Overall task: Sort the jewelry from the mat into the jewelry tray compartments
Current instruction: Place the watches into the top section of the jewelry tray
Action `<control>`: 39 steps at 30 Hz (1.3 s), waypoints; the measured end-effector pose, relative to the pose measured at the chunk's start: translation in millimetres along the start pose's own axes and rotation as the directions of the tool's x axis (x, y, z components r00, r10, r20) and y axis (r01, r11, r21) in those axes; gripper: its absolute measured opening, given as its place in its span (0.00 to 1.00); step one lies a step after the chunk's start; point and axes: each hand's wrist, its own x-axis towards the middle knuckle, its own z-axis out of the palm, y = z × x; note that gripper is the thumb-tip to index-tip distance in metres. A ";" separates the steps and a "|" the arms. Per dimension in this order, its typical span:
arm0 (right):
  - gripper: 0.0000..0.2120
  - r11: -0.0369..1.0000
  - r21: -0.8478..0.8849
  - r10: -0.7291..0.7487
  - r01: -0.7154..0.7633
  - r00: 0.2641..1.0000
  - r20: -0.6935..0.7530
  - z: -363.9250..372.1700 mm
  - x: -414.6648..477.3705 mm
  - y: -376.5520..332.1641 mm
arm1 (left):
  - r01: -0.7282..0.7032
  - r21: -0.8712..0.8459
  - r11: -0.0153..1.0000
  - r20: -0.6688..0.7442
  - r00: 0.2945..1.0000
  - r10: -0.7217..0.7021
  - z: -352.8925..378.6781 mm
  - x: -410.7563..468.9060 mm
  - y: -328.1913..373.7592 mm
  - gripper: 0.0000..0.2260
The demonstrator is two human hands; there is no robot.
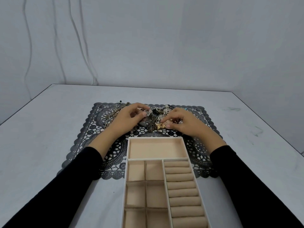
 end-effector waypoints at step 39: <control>0.08 0.997 -0.081 0.031 -0.007 0.951 0.307 -12.5 15.7 -19.0 | 0.142 -0.186 0.972 0.011 0.990 -0.142 -7.1 -5.6 11.0 0.12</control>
